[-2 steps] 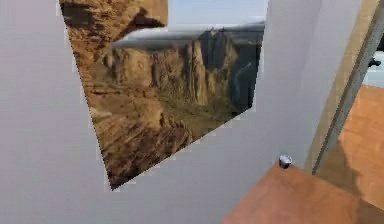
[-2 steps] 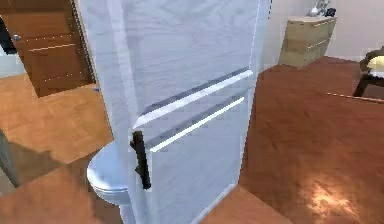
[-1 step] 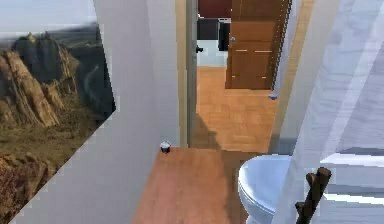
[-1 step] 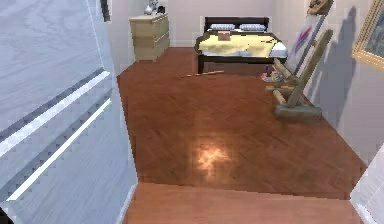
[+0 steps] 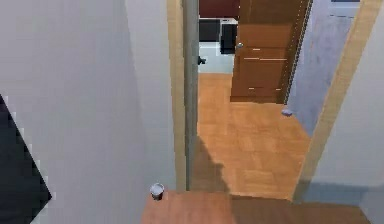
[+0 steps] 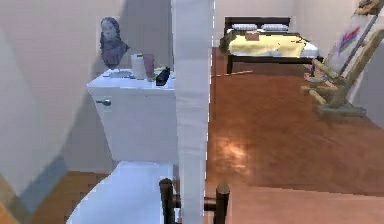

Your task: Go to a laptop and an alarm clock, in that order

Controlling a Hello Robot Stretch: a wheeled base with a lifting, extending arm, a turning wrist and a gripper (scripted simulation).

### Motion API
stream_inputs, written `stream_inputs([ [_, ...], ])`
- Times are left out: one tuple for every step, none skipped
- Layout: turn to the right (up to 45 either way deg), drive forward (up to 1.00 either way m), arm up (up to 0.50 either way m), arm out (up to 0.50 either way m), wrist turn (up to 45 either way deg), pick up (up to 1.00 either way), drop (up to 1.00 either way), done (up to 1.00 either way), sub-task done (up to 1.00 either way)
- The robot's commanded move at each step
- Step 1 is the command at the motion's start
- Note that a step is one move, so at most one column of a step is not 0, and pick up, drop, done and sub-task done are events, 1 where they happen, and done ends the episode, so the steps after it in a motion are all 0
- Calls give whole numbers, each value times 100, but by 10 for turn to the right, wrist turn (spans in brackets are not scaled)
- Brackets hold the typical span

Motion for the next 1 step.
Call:
stream_inputs([
  [90,0,0,0,0,0,0,0,0],
])
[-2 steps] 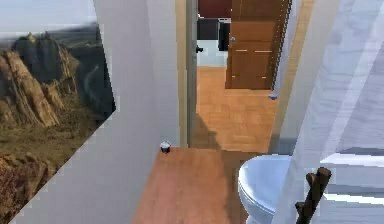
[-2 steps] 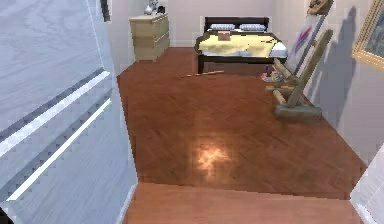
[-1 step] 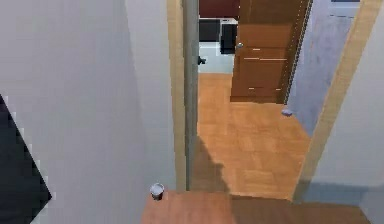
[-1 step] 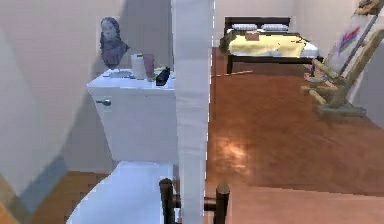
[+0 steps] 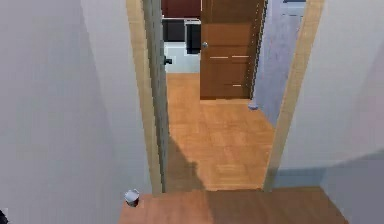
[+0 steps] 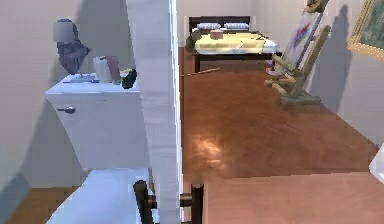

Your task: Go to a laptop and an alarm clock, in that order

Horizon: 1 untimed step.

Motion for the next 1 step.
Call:
stream_inputs([
  [0,100,0,0,0,0,0,0,0],
])
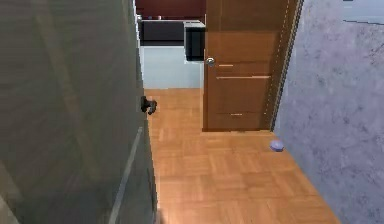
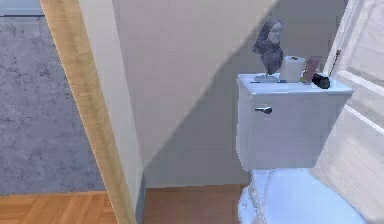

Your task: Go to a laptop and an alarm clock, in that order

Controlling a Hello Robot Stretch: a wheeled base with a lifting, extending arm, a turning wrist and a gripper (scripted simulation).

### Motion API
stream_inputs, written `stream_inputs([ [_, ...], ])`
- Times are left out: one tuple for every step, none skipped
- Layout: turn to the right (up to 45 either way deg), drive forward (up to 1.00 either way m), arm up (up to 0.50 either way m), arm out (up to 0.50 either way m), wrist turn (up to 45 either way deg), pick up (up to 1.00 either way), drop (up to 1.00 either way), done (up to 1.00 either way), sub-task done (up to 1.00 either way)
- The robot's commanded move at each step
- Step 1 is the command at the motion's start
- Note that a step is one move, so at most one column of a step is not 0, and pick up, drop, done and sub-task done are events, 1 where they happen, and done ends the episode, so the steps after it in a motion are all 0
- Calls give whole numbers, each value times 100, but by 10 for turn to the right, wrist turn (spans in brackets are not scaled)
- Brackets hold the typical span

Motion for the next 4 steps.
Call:
stream_inputs([
  [30,0,0,0,0,0,0,0,0],
  [240,0,0,0,0,0,0,0,0],
  [0,85,0,0,0,0,0,0,0],
  [-450,0,0,0,0,0,0,0,0],
])
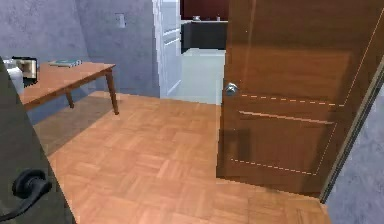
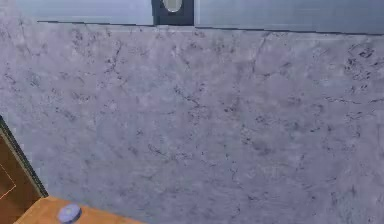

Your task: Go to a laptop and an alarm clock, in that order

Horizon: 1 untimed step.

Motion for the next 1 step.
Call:
stream_inputs([
  [-450,0,0,0,0,0,0,0,0],
])
